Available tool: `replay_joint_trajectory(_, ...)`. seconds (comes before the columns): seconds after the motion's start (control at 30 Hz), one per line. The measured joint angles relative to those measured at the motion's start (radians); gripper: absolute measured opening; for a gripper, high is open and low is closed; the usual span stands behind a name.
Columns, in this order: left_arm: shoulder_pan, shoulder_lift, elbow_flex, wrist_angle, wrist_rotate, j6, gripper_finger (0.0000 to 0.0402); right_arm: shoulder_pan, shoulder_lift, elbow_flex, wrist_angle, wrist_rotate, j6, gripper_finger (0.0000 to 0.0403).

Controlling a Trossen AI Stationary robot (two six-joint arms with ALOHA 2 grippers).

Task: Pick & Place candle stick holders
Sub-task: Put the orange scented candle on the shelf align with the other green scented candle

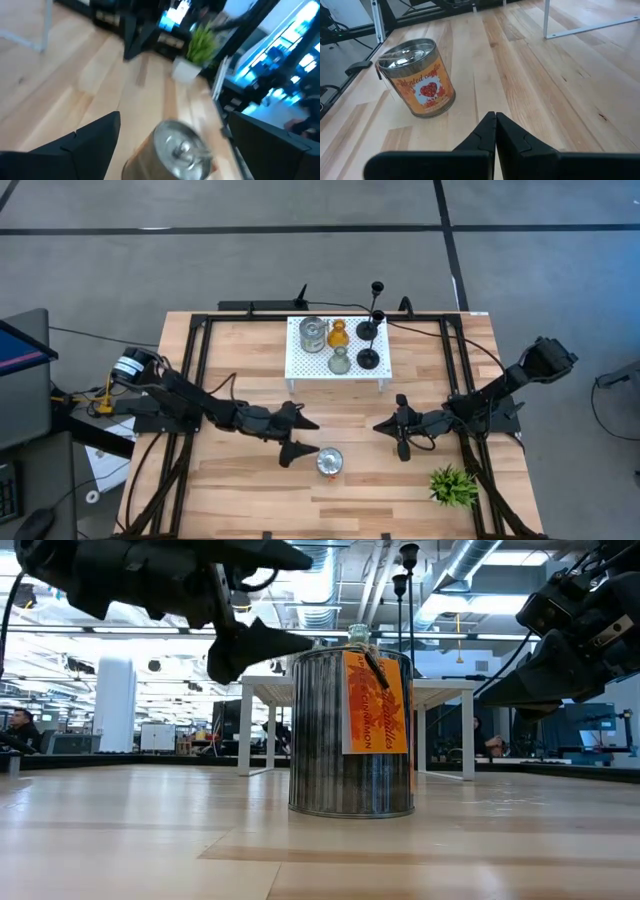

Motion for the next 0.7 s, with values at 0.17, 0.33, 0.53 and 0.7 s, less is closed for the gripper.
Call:
replay_joint_trajectory(0.17,0.001,0.040,0.075,-0.125,-0.004,-0.073,0.0361,0.000,0.000,0.000,0.000,0.001,0.000,0.0000)
replay_joint_trajectory(0.33,0.002,0.043,0.112,-0.172,-0.003,-0.130,0.0361,0.000,0.000,0.000,-0.007,0.002,0.000,0.0000)
replay_joint_trajectory(0.53,0.001,0.058,0.133,-0.204,-0.019,-0.228,0.0360,-0.003,0.000,0.000,-0.024,0.002,-0.008,0.0000)
replay_joint_trajectory(0.7,0.000,0.103,0.133,-0.205,-0.020,-0.277,0.0354,-0.002,0.000,0.000,-0.083,0.002,-0.008,0.0000)
